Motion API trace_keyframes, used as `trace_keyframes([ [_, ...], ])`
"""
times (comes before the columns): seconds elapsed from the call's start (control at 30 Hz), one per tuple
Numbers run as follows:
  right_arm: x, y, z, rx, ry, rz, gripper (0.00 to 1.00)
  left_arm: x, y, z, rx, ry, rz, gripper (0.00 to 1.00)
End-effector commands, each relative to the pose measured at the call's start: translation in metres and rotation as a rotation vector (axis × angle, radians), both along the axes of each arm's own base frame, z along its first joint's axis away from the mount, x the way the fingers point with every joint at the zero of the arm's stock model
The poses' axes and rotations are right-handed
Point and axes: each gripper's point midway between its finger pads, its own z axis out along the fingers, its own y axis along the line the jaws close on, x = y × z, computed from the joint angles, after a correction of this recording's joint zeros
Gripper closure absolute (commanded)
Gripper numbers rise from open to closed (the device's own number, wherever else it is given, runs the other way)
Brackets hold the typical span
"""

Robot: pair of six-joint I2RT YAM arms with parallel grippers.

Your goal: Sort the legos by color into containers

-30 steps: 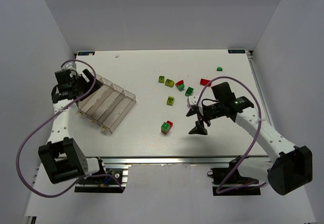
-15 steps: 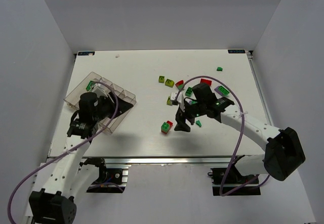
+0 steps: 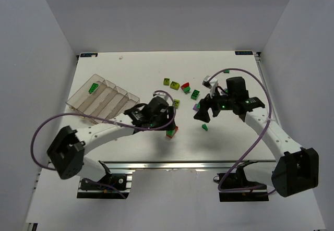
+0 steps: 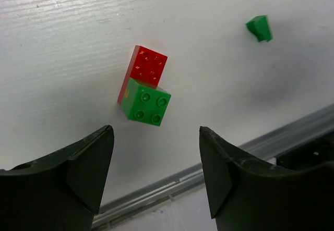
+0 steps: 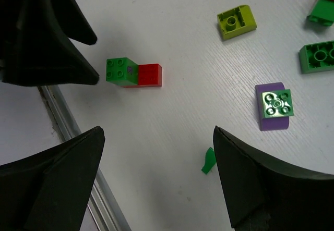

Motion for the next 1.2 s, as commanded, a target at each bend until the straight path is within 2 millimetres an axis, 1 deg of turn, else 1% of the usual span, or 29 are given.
trace_keyframes([
  [0.0,-0.013,-0.005,0.023,0.063,-0.015,0.025,0.11,0.018,0.002,0.008,0.153,-0.102,0.013,0.24],
  [0.03,-0.015,-0.008,0.028,0.066,-0.037,0.022,0.11,0.021,-0.001,0.007,0.173,-0.11,0.007,0.24],
  [0.07,-0.015,-0.011,0.027,0.064,-0.043,0.014,0.11,0.022,-0.004,-0.005,0.22,-0.097,-0.01,0.24],
  [0.1,-0.017,-0.013,0.027,0.065,-0.047,0.009,0.11,0.024,-0.006,-0.007,0.248,-0.107,-0.033,0.23],
  [0.13,-0.017,-0.015,0.027,0.065,-0.049,0.003,0.1,0.03,-0.014,0.0,0.248,-0.126,-0.041,0.23],
  [0.17,-0.016,-0.017,0.027,0.065,-0.048,-0.005,0.11,0.028,-0.015,-0.004,0.282,-0.118,-0.061,0.23],
  [0.2,-0.016,-0.018,0.026,0.065,-0.048,-0.009,0.11,0.03,-0.017,-0.013,0.321,-0.114,-0.08,0.24],
  [0.23,-0.016,-0.019,0.026,0.064,-0.045,-0.014,0.11,0.033,-0.023,-0.008,0.323,-0.123,-0.087,0.24],
  [0.27,-0.014,-0.021,0.027,0.064,-0.048,-0.023,0.11,0.031,-0.025,-0.011,0.341,-0.118,-0.102,0.24],
  [0.3,-0.012,-0.022,0.027,0.064,-0.048,-0.028,0.11,0.031,-0.025,-0.019,0.371,-0.11,-0.109,0.25],
  [0.37,-0.008,-0.024,0.029,0.065,-0.05,-0.037,0.11,0.029,-0.026,-0.021,0.397,-0.101,-0.121,0.26],
  [0.4,-0.006,-0.024,0.03,0.066,-0.052,-0.04,0.11,0.027,-0.025,-0.026,0.414,-0.091,-0.124,0.26],
  [0.7,0.002,-0.026,0.031,0.071,-0.036,-0.053,0.11,0.02,-0.024,-0.033,0.453,-0.065,-0.129,0.28],
  [0.8,0.003,-0.027,0.03,0.071,-0.035,-0.056,0.11,0.018,-0.025,-0.039,0.455,-0.053,-0.134,0.31],
  [0.83,0.003,-0.027,0.03,0.071,-0.036,-0.056,0.11,0.018,-0.024,-0.04,0.458,-0.049,-0.136,0.32],
  [0.87,0.004,-0.027,0.03,0.071,-0.036,-0.058,0.11,0.017,-0.024,-0.042,0.461,-0.043,-0.138,0.36],
  [0.93,0.004,-0.028,0.031,0.07,-0.038,-0.059,0.11,0.016,-0.025,-0.044,0.46,-0.038,-0.142,0.38],
  [0.97,0.003,-0.028,0.031,0.071,-0.038,-0.058,0.1,0.016,-0.026,-0.043,0.457,-0.038,-0.145,0.44],
  [1.1,0.002,-0.028,0.031,0.074,-0.039,-0.06,0.1,0.015,-0.028,-0.042,0.449,-0.033,-0.152,0.6],
  [1.17,0.001,-0.028,0.031,0.075,-0.039,-0.059,0.11,0.013,-0.029,-0.043,0.442,-0.027,-0.162,0.64],
])
